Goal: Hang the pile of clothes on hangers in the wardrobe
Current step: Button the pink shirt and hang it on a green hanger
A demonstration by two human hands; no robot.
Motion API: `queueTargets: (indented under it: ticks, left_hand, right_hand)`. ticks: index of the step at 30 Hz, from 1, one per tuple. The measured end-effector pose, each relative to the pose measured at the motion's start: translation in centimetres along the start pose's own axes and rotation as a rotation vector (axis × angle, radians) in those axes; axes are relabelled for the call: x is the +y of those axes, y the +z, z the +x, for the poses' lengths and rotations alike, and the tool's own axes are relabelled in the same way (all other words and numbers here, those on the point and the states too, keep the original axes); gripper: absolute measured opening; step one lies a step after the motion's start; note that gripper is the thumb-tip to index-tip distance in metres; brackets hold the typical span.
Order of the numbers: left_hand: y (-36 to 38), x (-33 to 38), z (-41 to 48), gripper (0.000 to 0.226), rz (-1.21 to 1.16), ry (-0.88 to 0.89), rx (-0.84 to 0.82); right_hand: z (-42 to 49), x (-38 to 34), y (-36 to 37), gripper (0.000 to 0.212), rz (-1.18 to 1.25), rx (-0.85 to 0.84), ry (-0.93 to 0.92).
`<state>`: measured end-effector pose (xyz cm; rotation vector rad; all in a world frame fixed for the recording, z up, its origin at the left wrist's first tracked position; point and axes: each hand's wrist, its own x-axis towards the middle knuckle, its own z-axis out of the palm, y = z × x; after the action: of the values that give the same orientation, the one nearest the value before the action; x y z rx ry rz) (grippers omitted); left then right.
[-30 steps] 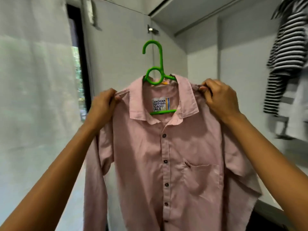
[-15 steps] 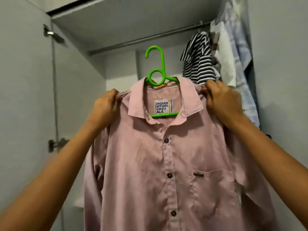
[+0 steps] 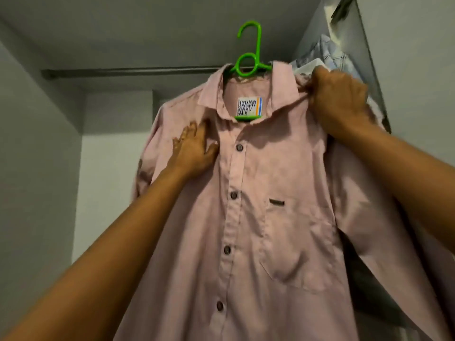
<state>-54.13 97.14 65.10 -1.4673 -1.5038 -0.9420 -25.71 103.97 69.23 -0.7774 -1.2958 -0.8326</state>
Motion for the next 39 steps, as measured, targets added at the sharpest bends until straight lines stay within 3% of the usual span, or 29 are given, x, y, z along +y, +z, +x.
queueTargets:
  ticks: [6,15,25,39]
  left_hand:
    - [6.4,-3.2,5.4,0.062,0.018,-0.047,-0.063]
    - [14.7,-8.4,11.3,0.063,-0.040,-0.045,-0.093]
    - [17.2,-9.7,14.2,0.069,-0.090,0.094,-0.041]
    - [15.4,-8.7,11.8,0.061,-0.100,0.208,0.075]
  right_hand:
    - [5.7,-2.4,8.1,0.032,-0.084,-0.029,0.120]
    - [9.9,-5.7,18.9,0.037,-0.230,-0.047,0.092]
    - [13.1,-6.5,21.2,0.034,-0.396,-0.027,0.153]
    - [13.6,-5.5,21.2,0.027,-0.544,-0.124,0.041]
